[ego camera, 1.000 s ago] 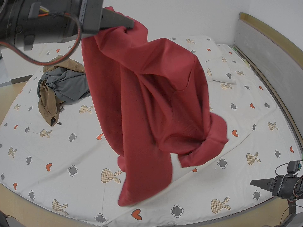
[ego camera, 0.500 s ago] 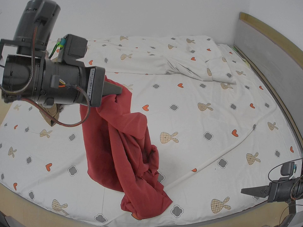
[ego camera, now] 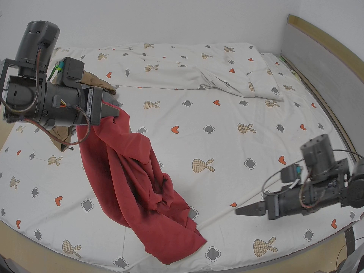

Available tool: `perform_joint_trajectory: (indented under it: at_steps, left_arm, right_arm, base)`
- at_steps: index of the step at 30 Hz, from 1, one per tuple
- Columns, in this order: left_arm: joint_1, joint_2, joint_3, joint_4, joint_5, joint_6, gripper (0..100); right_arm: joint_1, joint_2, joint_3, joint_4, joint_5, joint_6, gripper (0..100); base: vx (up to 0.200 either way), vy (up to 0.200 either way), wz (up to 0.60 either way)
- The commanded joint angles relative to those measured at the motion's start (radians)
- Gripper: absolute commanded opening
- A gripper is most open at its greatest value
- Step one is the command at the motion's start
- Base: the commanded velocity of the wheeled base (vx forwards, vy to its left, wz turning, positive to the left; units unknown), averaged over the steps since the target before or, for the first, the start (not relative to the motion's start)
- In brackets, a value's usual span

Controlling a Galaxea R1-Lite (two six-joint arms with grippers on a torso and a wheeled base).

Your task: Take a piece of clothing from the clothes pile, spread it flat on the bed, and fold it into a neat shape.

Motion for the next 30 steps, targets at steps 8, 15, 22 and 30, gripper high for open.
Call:
perform_joint_trajectory:
  at_steps: [8, 15, 22, 30]
  left_arm:
    - [-0.073, 0.116, -0.288, 0.105, 0.003, -0.093, 0]
    - [-0.094, 0.187, -0.469, 0.193, 0.003, -0.137, 0]
    - [-0.142, 0.178, -0.472, 0.197, 0.003, -0.141, 0]
    - [-0.183, 0.162, -0.473, 0.197, 0.005, -0.159, 0]
  right_arm:
    - [0.255, 0.312, -0.253, 0.000, -0.064, -0.058, 100]
    - [0.316, 0.384, -0.303, 0.000, -0.073, -0.059, 100]
    - [0.328, 0.478, -0.371, -0.002, -0.070, -0.059, 100]
    - [0.345, 0.565, -0.461, -0.002, -0.072, -0.061, 100]
  base:
    - [0.000, 0.000, 0.00]
    - [0.000, 0.000, 0.00]
    - [0.000, 0.000, 0.00]
    - [0.000, 0.000, 0.00]
